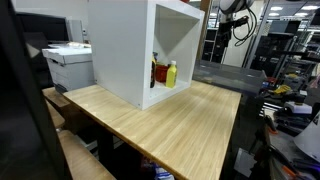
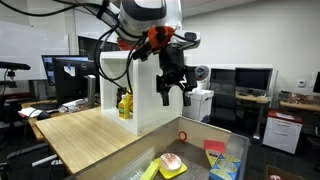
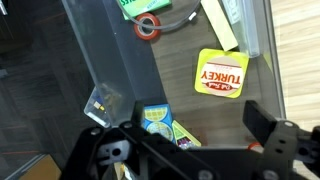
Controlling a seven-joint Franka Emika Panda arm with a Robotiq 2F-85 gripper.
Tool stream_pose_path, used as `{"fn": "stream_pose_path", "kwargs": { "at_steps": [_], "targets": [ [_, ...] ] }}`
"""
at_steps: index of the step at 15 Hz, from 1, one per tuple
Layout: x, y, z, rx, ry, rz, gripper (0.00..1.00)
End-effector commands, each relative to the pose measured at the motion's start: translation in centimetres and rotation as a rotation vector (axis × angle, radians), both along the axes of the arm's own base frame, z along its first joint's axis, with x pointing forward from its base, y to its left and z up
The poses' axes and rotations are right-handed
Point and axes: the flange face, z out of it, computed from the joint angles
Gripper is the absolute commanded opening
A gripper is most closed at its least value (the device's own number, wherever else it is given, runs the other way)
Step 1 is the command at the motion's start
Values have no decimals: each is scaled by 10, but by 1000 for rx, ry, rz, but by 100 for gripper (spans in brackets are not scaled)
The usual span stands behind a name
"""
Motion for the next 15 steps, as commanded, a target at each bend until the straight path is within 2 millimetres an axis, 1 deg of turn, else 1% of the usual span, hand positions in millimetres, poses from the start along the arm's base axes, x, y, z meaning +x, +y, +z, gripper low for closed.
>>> {"fn": "stream_pose_path", "kwargs": {
  "at_steps": [1, 9, 13, 15],
  "targets": [
    [-3, -2, -3, 53, 4, 40, 100],
    [-2, 2, -7, 114, -4, 78, 100],
    [-5, -2, -12, 127, 16, 68, 100],
    [-8, -8, -16, 125, 27, 56, 100]
  ]
}}
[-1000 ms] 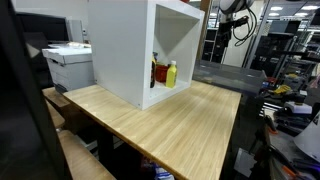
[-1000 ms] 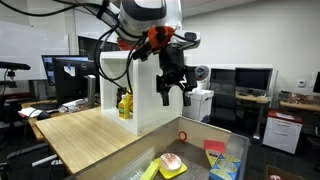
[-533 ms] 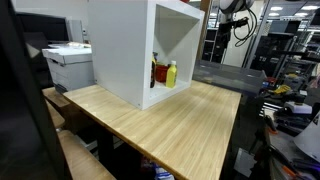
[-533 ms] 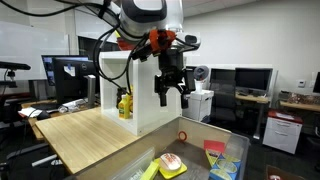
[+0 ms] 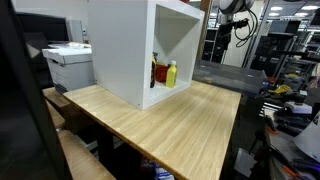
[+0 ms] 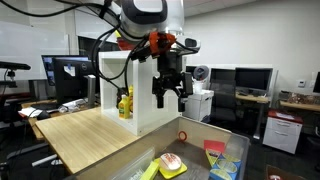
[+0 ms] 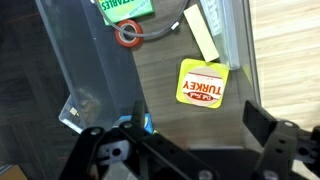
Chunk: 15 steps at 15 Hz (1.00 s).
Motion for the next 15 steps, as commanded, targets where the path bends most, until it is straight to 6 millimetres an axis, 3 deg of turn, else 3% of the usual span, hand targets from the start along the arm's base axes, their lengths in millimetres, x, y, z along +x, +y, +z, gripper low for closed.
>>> {"fn": "stream_pose_path", "kwargs": {
  "at_steps": [1, 15],
  "targets": [
    [-4, -10, -6, 24, 12, 15, 100],
    [-8, -24, -32, 21, 10, 24, 100]
  ]
}}
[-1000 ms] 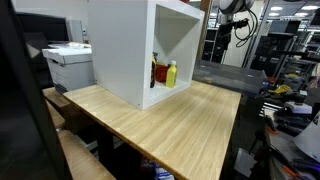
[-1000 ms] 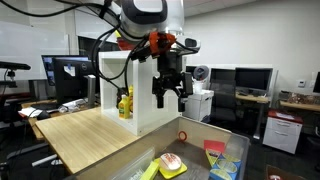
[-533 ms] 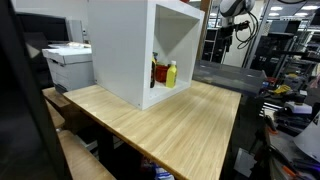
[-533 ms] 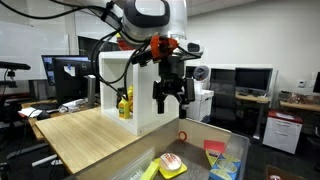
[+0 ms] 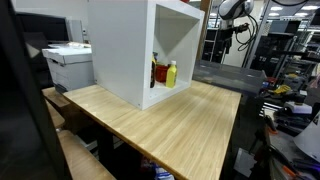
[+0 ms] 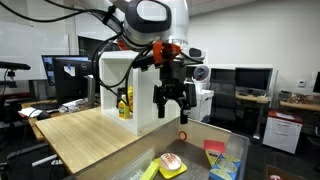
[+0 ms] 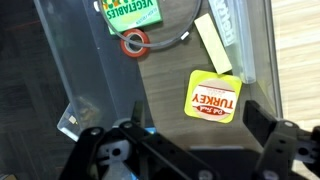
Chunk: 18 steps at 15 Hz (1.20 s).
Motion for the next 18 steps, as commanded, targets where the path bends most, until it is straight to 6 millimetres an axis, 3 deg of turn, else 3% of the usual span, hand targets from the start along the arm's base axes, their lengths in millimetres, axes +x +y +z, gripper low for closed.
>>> {"fn": "stream_pose_path", "kwargs": {
  "at_steps": [1, 12, 18],
  "targets": [
    [1, -7, -6, 9, -28, 21, 100],
    [-1, -22, -19, -16, -141, -25, 100],
    [-14, -32, -31, -45, -167, -29, 100]
  ]
}}
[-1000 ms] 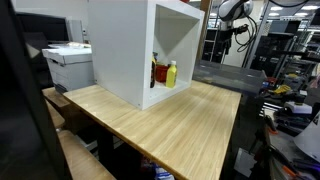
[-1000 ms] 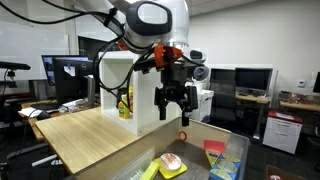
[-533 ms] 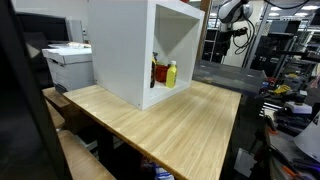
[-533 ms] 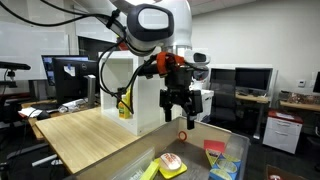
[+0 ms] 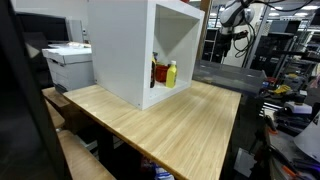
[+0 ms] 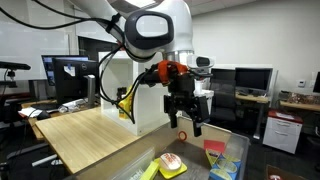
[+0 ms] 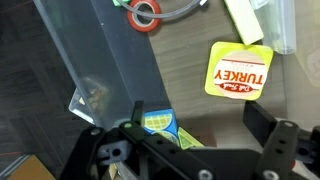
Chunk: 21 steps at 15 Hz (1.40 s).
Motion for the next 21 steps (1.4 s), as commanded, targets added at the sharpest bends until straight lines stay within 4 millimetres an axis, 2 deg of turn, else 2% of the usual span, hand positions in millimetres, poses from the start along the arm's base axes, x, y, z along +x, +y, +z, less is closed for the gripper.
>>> {"fn": "stream_pose_path", "kwargs": {
  "at_steps": [1, 8, 17, 21],
  "targets": [
    [-10, -4, -6, 6, -25, 17, 100],
    [-13, 0, -14, 8, -21, 51, 100],
    [-5, 22, -30, -4, -65, 157, 100],
    [-11, 29, -40, 25, -108, 168, 100]
  ]
}}
